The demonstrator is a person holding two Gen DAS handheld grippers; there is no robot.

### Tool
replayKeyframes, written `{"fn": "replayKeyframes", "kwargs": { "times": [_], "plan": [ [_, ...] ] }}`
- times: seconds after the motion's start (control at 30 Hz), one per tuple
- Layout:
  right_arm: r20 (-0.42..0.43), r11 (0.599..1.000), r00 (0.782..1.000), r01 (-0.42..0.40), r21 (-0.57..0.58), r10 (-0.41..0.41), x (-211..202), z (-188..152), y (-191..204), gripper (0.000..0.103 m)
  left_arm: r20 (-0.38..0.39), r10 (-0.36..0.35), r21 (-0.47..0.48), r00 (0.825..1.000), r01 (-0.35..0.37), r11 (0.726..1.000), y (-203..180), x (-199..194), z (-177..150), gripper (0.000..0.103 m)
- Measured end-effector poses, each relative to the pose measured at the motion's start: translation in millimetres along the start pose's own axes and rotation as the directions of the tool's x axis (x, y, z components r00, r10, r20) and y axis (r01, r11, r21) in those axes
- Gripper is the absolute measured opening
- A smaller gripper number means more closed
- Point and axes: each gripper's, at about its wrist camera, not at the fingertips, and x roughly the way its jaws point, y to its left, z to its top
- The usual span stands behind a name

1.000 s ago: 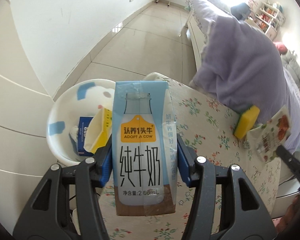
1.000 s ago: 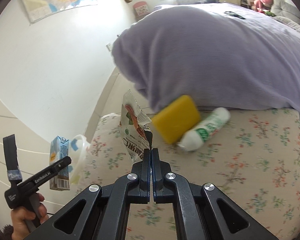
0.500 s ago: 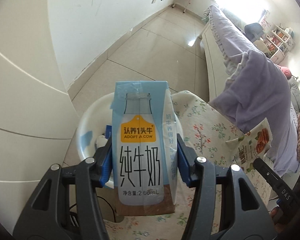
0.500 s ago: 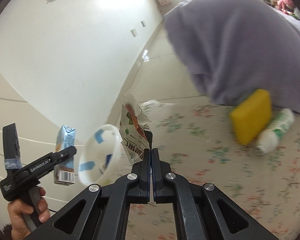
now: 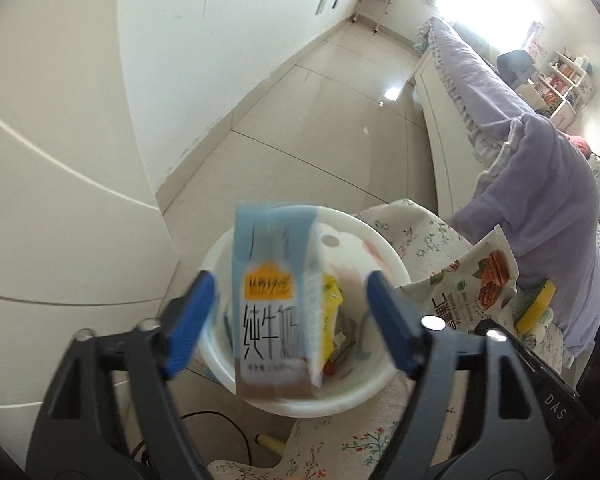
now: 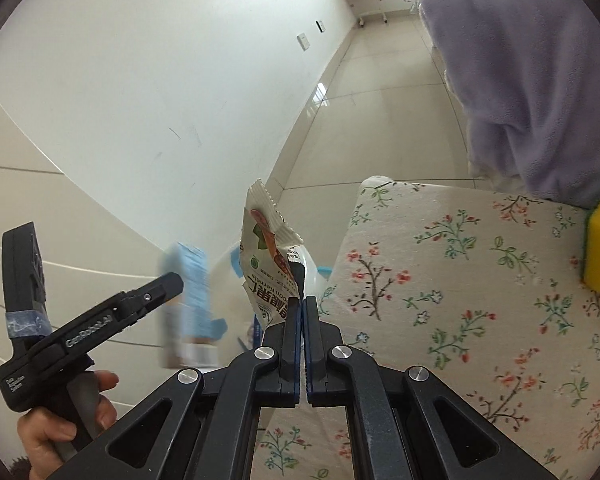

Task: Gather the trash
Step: 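Carry the milk carton and snack wrapper to the wastebasket and release both, then move both tools back over the table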

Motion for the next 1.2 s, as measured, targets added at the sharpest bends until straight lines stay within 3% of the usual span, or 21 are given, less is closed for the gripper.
{"fn": "replayKeyframes", "kwargs": {
  "times": [0.17, 0.3, 0.4, 0.43, 0.47, 0.53, 0.67, 0.8, 0.9, 1.2],
  "plan": [
    [-0.002, 1.000, 1.000, -0.021, -0.002, 0.021, 7, 0, 2, 0.004, 0.009, 0.034, 0.017, 0.999, -0.034, 0.999, 7, -6, 1, 0.084],
    [0.023, 0.993, 0.993, -0.113, 0.026, 0.113, 12, 3, 3, 0.010, 0.015, 0.052, 0.011, 0.999, -0.053, 0.999, 13, -11, 1, 0.087],
    [0.018, 0.991, 0.993, -0.119, 0.053, 0.118, 17, 5, 4, 0.027, 0.019, 0.063, 0.002, 0.998, -0.063, 0.998, 17, -15, -1, 0.091],
    [0.022, 0.991, 0.993, -0.119, 0.058, 0.117, 16, 6, 2, 0.042, 0.017, 0.065, 0.000, 0.998, -0.065, 0.998, 18, -15, -1, 0.092],
    [0.031, 0.991, 0.993, -0.115, 0.063, 0.113, 14, 6, 1, 0.066, 0.016, 0.066, -0.001, 0.998, -0.066, 0.998, 18, -15, -1, 0.092],
    [0.071, 0.992, 0.993, -0.104, 0.069, 0.099, 6, 5, -1, 0.076, 0.015, 0.068, 0.003, 0.998, -0.068, 0.998, 17, -17, -2, 0.092],
    [0.085, 0.996, 0.994, -0.079, 0.051, 0.075, -8, 4, -6, 0.076, 0.016, 0.073, 0.018, 0.997, -0.074, 0.997, 12, -18, -4, 0.094],
    [0.097, 0.998, 0.995, -0.008, 0.059, 0.002, -22, 3, -22, 0.076, 0.022, 0.068, 0.040, 0.997, -0.069, 0.997, 2, -20, -7, 0.102],
    [0.103, 0.995, 0.993, 0.047, 0.091, -0.056, -33, 4, -43, 0.076, 0.025, 0.062, 0.066, 0.998, -0.063, 0.996, -10, -20, -10, 0.102],
    [0.109, 0.938, 0.960, 0.222, 0.266, -0.258, -80, 4, -130, 0.077, -0.004, 0.007, 0.116, 1.000, -0.006, 0.993, -51, -11, -17, 0.102]
  ]
}}
